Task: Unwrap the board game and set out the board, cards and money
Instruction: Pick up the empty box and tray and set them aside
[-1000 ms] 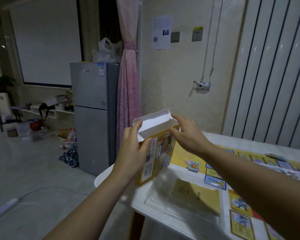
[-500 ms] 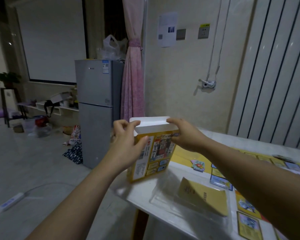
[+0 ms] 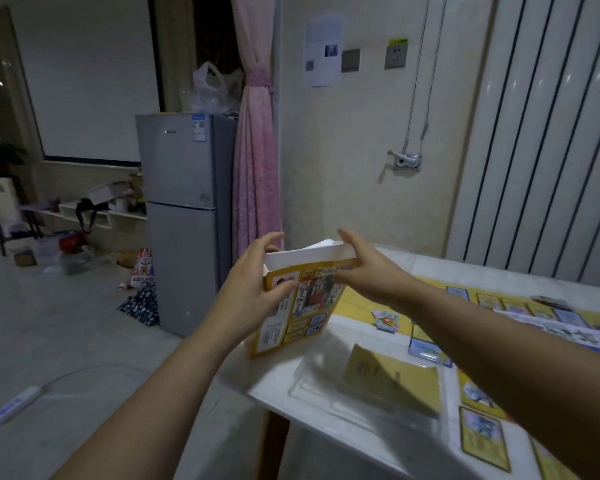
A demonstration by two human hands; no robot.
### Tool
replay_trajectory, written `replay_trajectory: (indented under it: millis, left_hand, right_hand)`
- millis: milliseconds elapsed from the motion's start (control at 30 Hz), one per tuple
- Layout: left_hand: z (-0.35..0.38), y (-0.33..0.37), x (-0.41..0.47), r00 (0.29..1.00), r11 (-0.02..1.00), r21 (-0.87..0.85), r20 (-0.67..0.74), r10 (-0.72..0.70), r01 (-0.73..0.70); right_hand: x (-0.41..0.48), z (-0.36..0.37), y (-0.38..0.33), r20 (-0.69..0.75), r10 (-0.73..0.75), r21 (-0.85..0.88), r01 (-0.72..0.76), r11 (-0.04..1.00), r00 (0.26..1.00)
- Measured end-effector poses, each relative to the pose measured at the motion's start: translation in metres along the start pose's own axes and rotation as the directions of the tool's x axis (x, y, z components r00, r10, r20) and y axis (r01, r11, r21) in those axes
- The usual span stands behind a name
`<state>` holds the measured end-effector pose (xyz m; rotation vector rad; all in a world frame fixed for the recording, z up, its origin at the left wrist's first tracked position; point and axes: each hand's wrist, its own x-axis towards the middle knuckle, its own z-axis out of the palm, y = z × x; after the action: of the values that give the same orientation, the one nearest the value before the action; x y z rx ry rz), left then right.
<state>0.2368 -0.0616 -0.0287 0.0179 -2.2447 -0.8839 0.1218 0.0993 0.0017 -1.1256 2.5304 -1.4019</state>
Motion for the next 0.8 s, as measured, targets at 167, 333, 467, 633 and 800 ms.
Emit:
replay_trajectory:
  millis: [167,333,467,633,800]
  left_hand:
    - [0.004,-0.003,-0.001,0.999,1.000,0.007,-0.046,0.001,-0.001]
    - [0.008,-0.004,-0.002,0.997,1.000,0.016,-0.076,0.002,-0.001]
    - [0.010,-0.004,-0.005,0.997,1.000,0.020,-0.073,0.010,-0.009]
    - [0.012,-0.005,-0.007,0.997,1.000,0.019,-0.068,0.026,-0.025]
    - [0.011,-0.001,-0.014,0.997,0.997,0.024,-0.020,0.073,-0.073]
  right_hand:
    - [-0.044,-0.015,0.027,-0.203,-0.060,-0.046,0.052,0.998,0.977]
    - [-0.087,-0.020,0.061,0.369,0.162,-0.474,0.035,0.880,0.915]
    - [-0.088,-0.022,0.074,0.468,0.399,-0.672,0.024,0.740,0.788]
    - [-0.080,-0.019,0.070,0.466,0.491,-0.729,0.004,0.685,0.736]
    - [-0.083,-0.017,0.070,0.445,0.461,-0.738,0.023,0.674,0.768]
